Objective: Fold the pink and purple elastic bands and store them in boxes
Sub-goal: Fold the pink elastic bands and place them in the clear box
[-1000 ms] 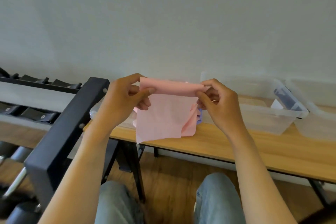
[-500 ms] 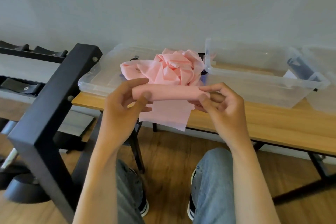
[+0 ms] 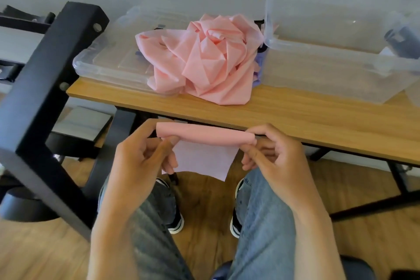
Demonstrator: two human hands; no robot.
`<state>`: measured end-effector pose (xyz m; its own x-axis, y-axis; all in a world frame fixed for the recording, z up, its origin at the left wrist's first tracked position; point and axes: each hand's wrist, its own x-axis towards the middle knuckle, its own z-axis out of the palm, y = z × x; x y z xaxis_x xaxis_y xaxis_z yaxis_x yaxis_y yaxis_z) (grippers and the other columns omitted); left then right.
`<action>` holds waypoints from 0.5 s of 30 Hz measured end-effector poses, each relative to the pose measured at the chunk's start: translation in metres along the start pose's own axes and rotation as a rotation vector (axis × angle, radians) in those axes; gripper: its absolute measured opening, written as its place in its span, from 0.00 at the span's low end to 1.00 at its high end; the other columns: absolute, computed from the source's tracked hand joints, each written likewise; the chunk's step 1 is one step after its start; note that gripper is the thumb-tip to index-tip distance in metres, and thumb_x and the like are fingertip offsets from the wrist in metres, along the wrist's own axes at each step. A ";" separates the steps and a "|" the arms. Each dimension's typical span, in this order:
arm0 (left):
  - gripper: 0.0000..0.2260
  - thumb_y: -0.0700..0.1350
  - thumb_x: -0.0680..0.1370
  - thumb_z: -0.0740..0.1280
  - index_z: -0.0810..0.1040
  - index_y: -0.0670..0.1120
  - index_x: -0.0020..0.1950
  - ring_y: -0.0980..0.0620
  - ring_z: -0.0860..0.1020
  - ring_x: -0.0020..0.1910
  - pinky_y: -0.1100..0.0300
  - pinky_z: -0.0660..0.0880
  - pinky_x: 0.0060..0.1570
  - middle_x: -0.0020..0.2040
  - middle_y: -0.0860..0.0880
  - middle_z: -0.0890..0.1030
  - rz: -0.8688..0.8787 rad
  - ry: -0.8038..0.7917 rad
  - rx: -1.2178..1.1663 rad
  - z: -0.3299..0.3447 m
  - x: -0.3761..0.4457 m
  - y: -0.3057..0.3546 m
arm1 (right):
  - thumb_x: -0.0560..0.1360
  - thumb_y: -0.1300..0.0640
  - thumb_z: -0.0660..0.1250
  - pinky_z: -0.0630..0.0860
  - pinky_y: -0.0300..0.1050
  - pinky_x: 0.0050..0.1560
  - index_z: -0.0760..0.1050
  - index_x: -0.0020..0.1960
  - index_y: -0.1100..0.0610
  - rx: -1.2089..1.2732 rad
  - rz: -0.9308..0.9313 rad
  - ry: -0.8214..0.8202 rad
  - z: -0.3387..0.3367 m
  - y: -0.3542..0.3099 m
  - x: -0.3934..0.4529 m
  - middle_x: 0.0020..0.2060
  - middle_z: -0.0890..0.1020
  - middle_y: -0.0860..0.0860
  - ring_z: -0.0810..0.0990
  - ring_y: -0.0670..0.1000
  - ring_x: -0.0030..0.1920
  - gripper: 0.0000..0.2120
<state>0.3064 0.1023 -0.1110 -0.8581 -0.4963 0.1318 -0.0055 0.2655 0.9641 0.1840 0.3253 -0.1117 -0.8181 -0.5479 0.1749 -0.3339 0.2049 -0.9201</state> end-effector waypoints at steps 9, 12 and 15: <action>0.13 0.50 0.77 0.67 0.79 0.46 0.59 0.46 0.86 0.40 0.54 0.85 0.39 0.46 0.45 0.86 -0.049 0.081 -0.190 0.012 0.002 -0.007 | 0.72 0.61 0.77 0.85 0.48 0.50 0.81 0.58 0.57 0.307 0.061 0.031 0.004 0.006 -0.001 0.51 0.87 0.55 0.88 0.55 0.50 0.16; 0.13 0.45 0.76 0.68 0.78 0.48 0.61 0.47 0.87 0.42 0.55 0.85 0.42 0.51 0.45 0.86 -0.070 0.044 -0.208 0.012 0.003 -0.010 | 0.75 0.59 0.75 0.85 0.57 0.53 0.81 0.57 0.53 0.208 0.034 0.099 0.007 0.012 0.000 0.49 0.87 0.52 0.87 0.54 0.48 0.11; 0.20 0.42 0.75 0.69 0.74 0.47 0.67 0.49 0.87 0.48 0.59 0.84 0.47 0.55 0.49 0.86 -0.108 0.010 -0.214 0.010 0.002 -0.014 | 0.76 0.63 0.76 0.84 0.46 0.55 0.78 0.66 0.49 0.164 0.067 0.105 0.007 0.017 0.001 0.50 0.88 0.47 0.87 0.48 0.51 0.21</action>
<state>0.2994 0.1053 -0.1264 -0.8534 -0.5207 0.0260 0.0125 0.0294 0.9995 0.1804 0.3222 -0.1300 -0.8831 -0.4482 0.1392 -0.2033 0.0981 -0.9742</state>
